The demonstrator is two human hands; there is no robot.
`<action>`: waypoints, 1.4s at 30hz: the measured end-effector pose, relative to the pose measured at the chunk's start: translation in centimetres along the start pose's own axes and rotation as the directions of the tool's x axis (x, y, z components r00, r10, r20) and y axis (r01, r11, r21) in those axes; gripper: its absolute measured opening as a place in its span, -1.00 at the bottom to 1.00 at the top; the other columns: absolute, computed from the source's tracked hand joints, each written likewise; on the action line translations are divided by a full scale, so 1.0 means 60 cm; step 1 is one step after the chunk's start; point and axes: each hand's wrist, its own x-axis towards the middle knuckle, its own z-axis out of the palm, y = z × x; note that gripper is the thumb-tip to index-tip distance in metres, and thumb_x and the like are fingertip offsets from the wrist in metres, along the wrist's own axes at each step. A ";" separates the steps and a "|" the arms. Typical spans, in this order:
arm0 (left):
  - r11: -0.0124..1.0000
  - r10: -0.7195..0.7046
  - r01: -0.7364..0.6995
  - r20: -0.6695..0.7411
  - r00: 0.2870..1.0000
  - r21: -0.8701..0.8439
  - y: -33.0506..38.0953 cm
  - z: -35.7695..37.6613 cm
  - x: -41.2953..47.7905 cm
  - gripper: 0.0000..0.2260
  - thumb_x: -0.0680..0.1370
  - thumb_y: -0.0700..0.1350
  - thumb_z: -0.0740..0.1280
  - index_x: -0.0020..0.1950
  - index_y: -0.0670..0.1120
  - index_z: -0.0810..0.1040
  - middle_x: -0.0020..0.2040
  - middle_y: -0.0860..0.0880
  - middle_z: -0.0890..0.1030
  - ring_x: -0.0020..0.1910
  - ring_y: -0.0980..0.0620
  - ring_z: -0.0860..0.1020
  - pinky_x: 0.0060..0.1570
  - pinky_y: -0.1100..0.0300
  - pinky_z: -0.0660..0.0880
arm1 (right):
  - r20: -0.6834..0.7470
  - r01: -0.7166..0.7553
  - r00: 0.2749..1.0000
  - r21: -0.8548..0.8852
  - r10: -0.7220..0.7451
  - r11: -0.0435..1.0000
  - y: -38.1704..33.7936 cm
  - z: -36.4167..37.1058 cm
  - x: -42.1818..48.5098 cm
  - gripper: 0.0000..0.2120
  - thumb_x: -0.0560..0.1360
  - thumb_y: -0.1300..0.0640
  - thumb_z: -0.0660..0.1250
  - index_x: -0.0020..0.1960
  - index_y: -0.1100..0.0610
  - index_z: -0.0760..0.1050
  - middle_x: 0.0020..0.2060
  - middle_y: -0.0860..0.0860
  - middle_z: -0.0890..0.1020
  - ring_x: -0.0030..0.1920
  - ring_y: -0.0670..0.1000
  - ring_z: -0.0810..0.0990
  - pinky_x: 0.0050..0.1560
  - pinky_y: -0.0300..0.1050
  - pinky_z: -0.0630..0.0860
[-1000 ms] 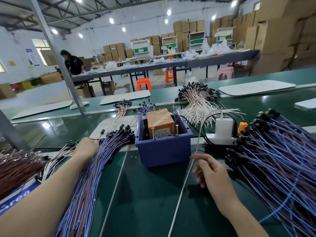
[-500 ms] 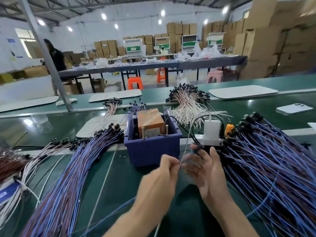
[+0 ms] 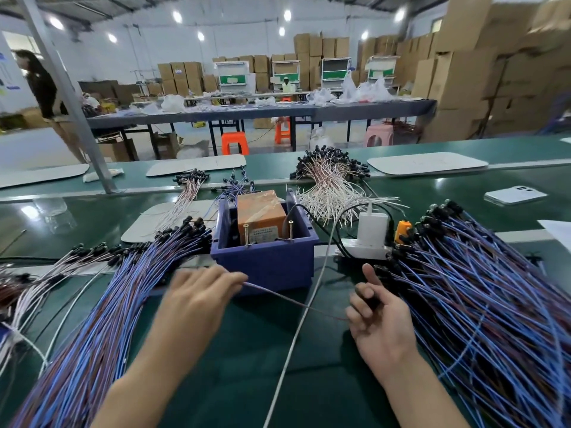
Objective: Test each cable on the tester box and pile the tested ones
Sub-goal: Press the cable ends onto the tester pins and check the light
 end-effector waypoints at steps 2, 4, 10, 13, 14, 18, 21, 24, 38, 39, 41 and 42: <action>0.983 -0.102 0.121 -0.137 0.985 0.140 -0.025 -0.002 -0.004 -0.79 0.61 -0.04 0.27 0.09 -0.01 0.70 0.03 0.01 0.64 0.05 -0.13 0.55 0.21 -0.08 0.35 | -0.007 0.020 1.000 -0.038 -0.020 0.999 0.006 0.003 0.000 -0.65 0.58 0.34 0.07 0.12 0.11 0.58 -0.41 -0.03 0.45 -0.56 -0.10 0.29 -0.64 -0.28 0.21; 0.952 -0.220 0.262 -0.241 0.945 0.158 -0.027 0.001 -0.009 -0.81 0.57 -0.09 0.34 0.11 0.01 0.71 0.10 -0.08 0.57 0.10 -0.22 0.44 0.19 -0.12 0.30 | -0.027 0.054 0.998 -0.106 -0.057 0.993 0.011 0.004 -0.001 -0.56 0.54 0.42 0.04 0.15 0.09 0.58 -0.39 -0.03 0.52 -0.56 -0.10 0.33 -0.64 -0.28 0.24; 0.698 -0.524 0.447 0.027 0.852 -0.559 0.053 0.001 -0.012 -0.63 0.40 0.36 0.45 0.02 0.13 0.63 -0.03 0.15 0.49 -0.19 0.06 0.47 -0.12 0.11 0.40 | 0.146 0.050 0.989 -0.388 0.008 0.920 0.026 0.011 -0.018 -0.61 0.53 0.37 0.07 0.18 0.18 0.60 -0.39 -0.01 0.49 -0.59 -0.10 0.20 -0.62 -0.29 0.09; 0.722 -0.342 0.334 0.107 0.934 -0.605 0.109 0.010 -0.018 -0.67 0.39 0.41 0.44 0.05 0.31 0.58 0.05 0.30 0.57 -0.07 0.32 0.56 -0.03 0.36 0.47 | 0.259 0.057 0.962 -0.486 0.082 0.872 0.041 0.021 -0.031 -0.67 0.64 0.14 0.12 0.15 0.13 0.66 -0.40 -0.02 0.48 -0.60 -0.11 0.15 -0.62 -0.28 0.08; 0.792 -0.226 0.249 0.112 0.968 -0.558 0.124 0.015 -0.019 -0.74 0.44 0.39 0.40 0.06 0.37 0.54 0.10 0.39 0.55 0.05 0.42 0.52 0.02 0.52 0.40 | 0.277 0.065 0.956 -0.521 0.097 0.851 0.044 0.024 -0.035 -0.67 0.64 0.05 0.14 0.12 0.08 0.68 -0.41 -0.04 0.47 -0.59 -0.11 0.14 -0.62 -0.27 0.07; 0.925 0.133 -0.054 0.188 0.973 -0.376 0.146 0.017 -0.016 -0.75 0.55 0.18 0.42 0.17 0.32 0.45 0.19 0.30 0.48 0.15 0.37 0.46 0.13 0.54 0.33 | 0.303 0.102 0.948 -0.590 0.102 0.801 0.040 0.029 -0.046 -0.60 0.52 -0.21 0.23 0.12 -0.02 0.70 -0.42 -0.09 0.41 -0.51 -0.12 0.18 -0.56 -0.28 0.10; 0.903 0.277 -0.219 0.111 0.954 -0.369 0.138 0.019 -0.015 -0.64 0.49 -0.12 0.54 0.22 0.11 0.57 0.18 0.12 0.51 0.16 0.17 0.49 0.19 0.36 0.41 | 0.345 0.150 0.935 -0.588 0.079 0.795 0.041 0.025 -0.045 -0.61 0.52 -0.21 0.28 0.18 -0.04 0.68 -0.38 -0.09 0.43 -0.51 -0.14 0.20 -0.56 -0.30 0.15; 0.867 0.287 -0.238 0.048 0.957 -0.437 0.128 0.019 -0.017 -0.72 0.52 -0.28 0.43 0.19 -0.01 0.64 0.20 0.01 0.55 0.27 0.07 0.51 0.26 0.24 0.45 | 0.357 0.158 0.929 -0.613 0.093 0.775 0.046 0.020 -0.039 -0.66 0.52 -0.16 0.33 0.19 -0.04 0.67 -0.36 -0.05 0.52 -0.53 -0.13 0.23 -0.55 -0.29 0.17; 0.152 -0.453 0.549 0.435 0.778 -0.822 0.128 0.033 -0.019 -0.86 0.64 0.05 0.27 0.12 0.18 0.61 -0.08 0.00 0.67 -0.08 0.03 0.64 -0.06 0.22 0.56 | 0.293 0.257 0.952 -0.618 -0.085 0.743 0.054 0.021 -0.038 -0.70 0.34 -0.12 0.45 0.00 -0.03 0.73 -0.59 -0.15 0.42 -0.64 -0.19 0.25 -0.62 -0.38 0.19; 0.130 -0.442 0.570 0.467 0.766 -0.811 0.131 0.033 -0.018 -0.87 0.62 0.08 0.30 0.10 0.18 0.61 -0.08 0.00 0.68 -0.09 0.05 0.64 -0.07 0.24 0.56 | 0.317 0.284 0.944 -0.632 -0.093 0.721 0.056 0.023 -0.039 -0.72 0.35 -0.11 0.45 0.00 -0.03 0.73 -0.57 -0.16 0.48 -0.62 -0.20 0.36 -0.58 -0.44 0.26; 0.187 -0.395 0.579 0.479 0.784 -0.793 0.136 0.032 -0.016 -0.86 0.58 0.05 0.34 0.08 0.13 0.64 -0.07 0.04 0.70 -0.09 0.09 0.65 -0.08 0.30 0.54 | 0.377 0.332 0.922 -0.654 -0.087 0.680 0.061 0.025 -0.041 -0.74 0.37 -0.10 0.45 0.01 -0.06 0.73 -0.51 -0.20 0.56 -0.53 -0.27 0.49 -0.50 -0.49 0.35; 0.218 -0.378 0.573 0.473 0.796 -0.790 0.137 0.033 -0.015 -0.88 0.59 -0.01 0.35 0.08 0.09 0.65 -0.07 0.05 0.70 -0.10 0.11 0.65 -0.08 0.31 0.54 | 0.403 0.348 0.912 -0.665 -0.075 0.660 0.063 0.025 -0.042 -0.75 0.38 -0.10 0.45 0.02 -0.08 0.73 -0.48 -0.20 0.59 -0.49 -0.29 0.53 -0.45 -0.51 0.38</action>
